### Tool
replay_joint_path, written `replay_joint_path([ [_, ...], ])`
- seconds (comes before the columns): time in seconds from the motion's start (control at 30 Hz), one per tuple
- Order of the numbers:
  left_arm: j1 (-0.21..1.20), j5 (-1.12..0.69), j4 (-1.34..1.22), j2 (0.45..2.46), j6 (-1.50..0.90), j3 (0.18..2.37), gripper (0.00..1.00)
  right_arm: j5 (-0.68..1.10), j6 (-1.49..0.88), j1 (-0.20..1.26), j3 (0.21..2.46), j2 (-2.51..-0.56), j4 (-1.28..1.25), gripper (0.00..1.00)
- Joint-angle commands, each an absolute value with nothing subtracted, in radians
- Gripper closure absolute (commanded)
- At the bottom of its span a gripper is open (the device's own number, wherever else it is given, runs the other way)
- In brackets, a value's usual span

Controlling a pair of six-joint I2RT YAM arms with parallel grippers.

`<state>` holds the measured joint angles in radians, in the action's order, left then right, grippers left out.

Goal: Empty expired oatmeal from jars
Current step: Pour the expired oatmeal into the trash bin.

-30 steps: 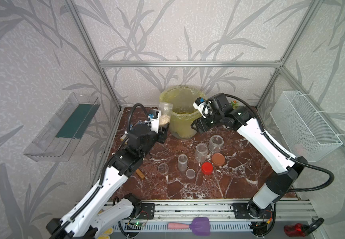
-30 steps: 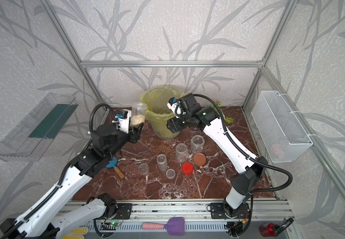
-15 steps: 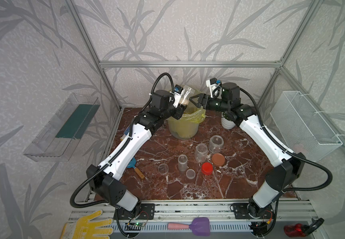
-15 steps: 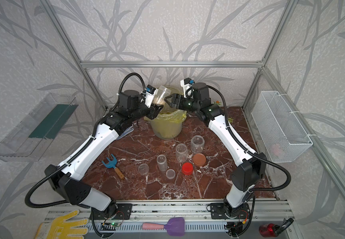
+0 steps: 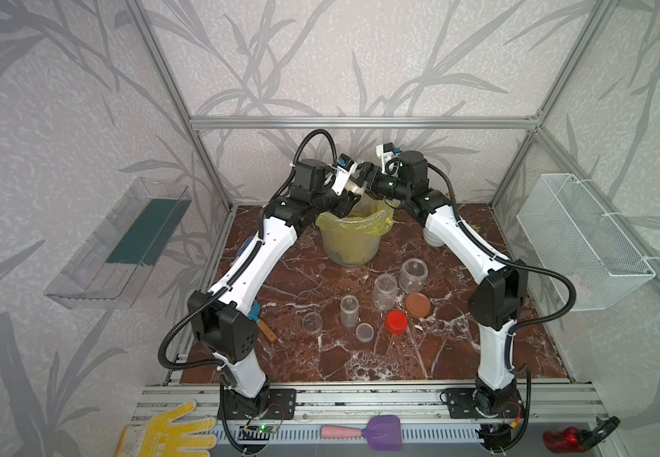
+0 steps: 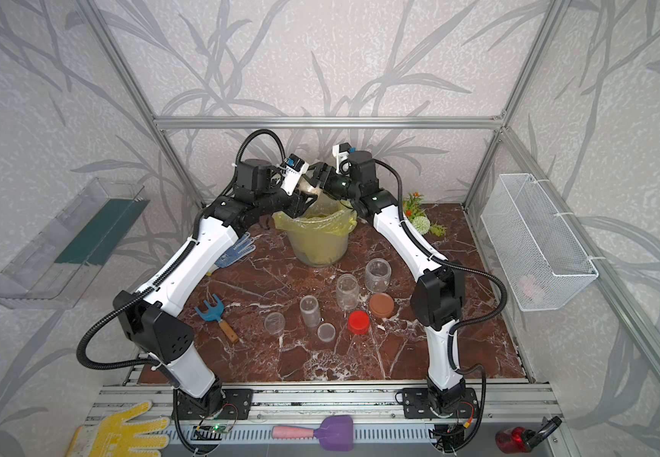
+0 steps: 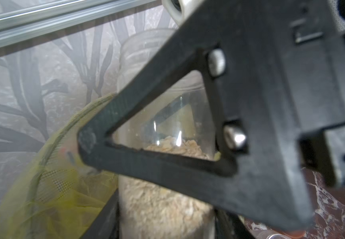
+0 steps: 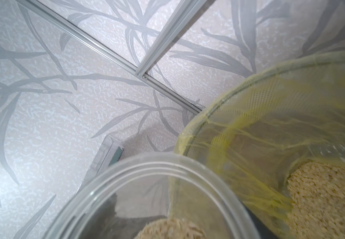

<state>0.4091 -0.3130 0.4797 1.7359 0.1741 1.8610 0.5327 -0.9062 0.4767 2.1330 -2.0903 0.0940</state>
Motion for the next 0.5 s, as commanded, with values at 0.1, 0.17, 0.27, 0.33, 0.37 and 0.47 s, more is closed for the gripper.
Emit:
replay_joint_path([
  [0.1,0.392,-0.384,0.491,1.753,0.213,1.934,1.0,0.553,-0.971,0.493,2.295,-2.19,0.117,0.43],
  [0.17,0.388,-0.379,0.491,1.753,0.196,1.935,0.84,0.557,-0.964,0.498,2.364,-2.223,0.166,0.55],
  [0.27,0.379,-0.351,0.488,1.735,0.142,1.929,0.52,0.551,-0.93,0.506,2.547,-2.303,0.334,0.64],
  [0.33,0.374,-0.296,0.49,1.708,0.088,1.92,0.01,0.537,-0.923,0.511,2.667,-2.355,0.418,0.66],
  [0.37,0.373,-0.27,0.499,1.692,0.063,1.914,0.01,0.521,-0.923,0.513,2.731,-2.383,0.461,0.67],
  [0.47,0.367,-0.17,0.541,1.63,-0.038,1.889,0.01,0.462,-0.929,0.521,2.955,-2.474,0.592,0.69],
])
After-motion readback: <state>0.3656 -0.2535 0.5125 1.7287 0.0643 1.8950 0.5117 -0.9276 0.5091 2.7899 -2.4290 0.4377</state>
